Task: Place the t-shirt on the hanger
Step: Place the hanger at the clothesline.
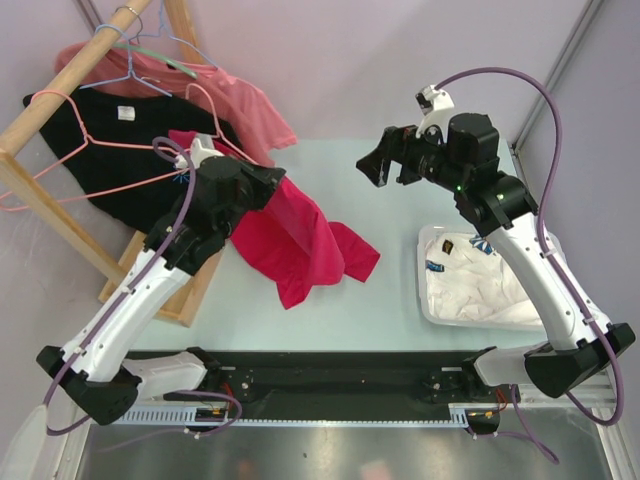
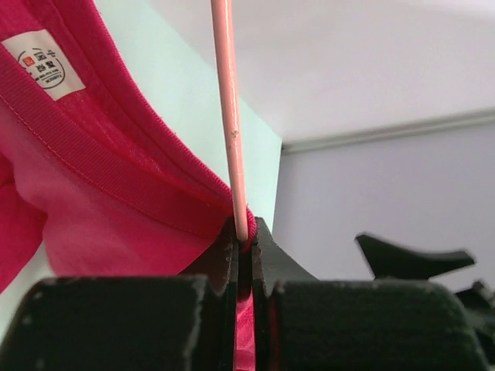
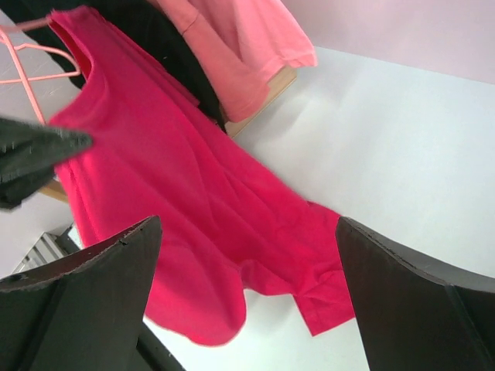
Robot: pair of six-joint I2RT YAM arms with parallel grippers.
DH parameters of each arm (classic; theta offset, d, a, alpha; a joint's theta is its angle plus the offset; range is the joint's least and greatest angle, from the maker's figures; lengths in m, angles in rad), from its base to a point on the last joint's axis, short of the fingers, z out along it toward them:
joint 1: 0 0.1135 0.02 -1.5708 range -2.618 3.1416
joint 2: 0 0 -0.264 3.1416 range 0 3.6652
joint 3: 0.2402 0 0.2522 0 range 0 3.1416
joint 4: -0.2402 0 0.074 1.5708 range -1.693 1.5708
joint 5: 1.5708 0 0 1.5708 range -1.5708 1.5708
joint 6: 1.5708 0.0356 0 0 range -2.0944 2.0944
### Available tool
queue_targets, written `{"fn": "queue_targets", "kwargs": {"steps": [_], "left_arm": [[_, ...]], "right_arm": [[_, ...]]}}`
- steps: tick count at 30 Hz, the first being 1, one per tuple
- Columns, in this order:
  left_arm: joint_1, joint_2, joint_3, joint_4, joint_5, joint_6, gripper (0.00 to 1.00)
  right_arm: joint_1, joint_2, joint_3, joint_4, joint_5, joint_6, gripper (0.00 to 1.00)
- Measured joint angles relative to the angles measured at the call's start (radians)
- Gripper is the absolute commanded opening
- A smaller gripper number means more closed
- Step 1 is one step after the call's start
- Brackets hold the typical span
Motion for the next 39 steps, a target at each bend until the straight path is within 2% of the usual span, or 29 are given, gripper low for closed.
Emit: {"fn": "queue_targets", "kwargs": {"steps": [6,11,21,34,39], "left_arm": [[0.074,0.097,0.138,0.005,-0.063,0.008,0.00],[0.086,0.159,0.215,0.029,-0.148,0.048,0.00],[0.146,0.198,0.272,0.175,-0.298,0.208,0.00],[0.302,0.241,0.348,0.240,-0.296,0.215,0.00],[0.367,0.266,0.354,0.234,-0.240,0.173,0.00]], "right_arm": [[0.022,0.000,0.000,0.000,-0.002,-0.011,1.00],[0.022,0.000,-0.002,0.000,-0.002,-0.026,1.00],[0.013,-0.018,-0.045,-0.002,-0.005,-0.044,1.00],[0.004,-0.018,-0.047,0.000,-0.020,-0.044,1.00],[0.003,-0.018,-0.047,0.000,-0.023,-0.044,1.00]]}}
